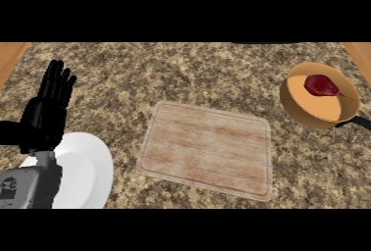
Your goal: Pick the pear from the cutting board and place it in the pot
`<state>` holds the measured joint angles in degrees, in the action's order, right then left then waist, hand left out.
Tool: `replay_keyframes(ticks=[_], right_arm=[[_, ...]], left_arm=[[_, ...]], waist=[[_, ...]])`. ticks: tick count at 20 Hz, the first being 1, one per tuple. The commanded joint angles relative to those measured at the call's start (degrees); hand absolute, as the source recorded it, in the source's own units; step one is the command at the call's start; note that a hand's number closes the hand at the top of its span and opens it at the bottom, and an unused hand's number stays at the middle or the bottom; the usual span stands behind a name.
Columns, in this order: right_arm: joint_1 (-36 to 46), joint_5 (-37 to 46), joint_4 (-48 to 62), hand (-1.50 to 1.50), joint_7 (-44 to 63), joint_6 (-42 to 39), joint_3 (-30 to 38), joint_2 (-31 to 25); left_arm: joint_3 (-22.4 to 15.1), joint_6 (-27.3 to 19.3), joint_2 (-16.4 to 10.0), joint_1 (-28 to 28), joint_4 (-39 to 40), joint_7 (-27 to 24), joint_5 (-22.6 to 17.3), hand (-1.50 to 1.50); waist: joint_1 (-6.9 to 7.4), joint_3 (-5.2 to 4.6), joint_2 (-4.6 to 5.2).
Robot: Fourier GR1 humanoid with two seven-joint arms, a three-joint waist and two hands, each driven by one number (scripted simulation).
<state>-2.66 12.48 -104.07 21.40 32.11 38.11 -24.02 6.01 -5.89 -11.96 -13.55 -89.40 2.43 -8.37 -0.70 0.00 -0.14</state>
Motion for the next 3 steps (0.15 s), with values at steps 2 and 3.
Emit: replay_keyframes(ticks=[2, 3], right_arm=[[-4.61, -6.67, 0.91, -1.50, -8.80, -2.82, 5.17, 3.37], [-10.22, -8.52, -3.90, -1.50, -8.60, -5.12, 7.80, 4.32]], left_arm=[[-0.89, -0.13, 0.94, -2.99, 1.66, 0.14, 1.32, 0.00], [-0.71, -1.39, 1.05, -0.46, -1.73, 2.26, 1.25, 0.00]], waist=[[0.13, 0.02, 0.09], [-0.16, 0.03, -0.05]])
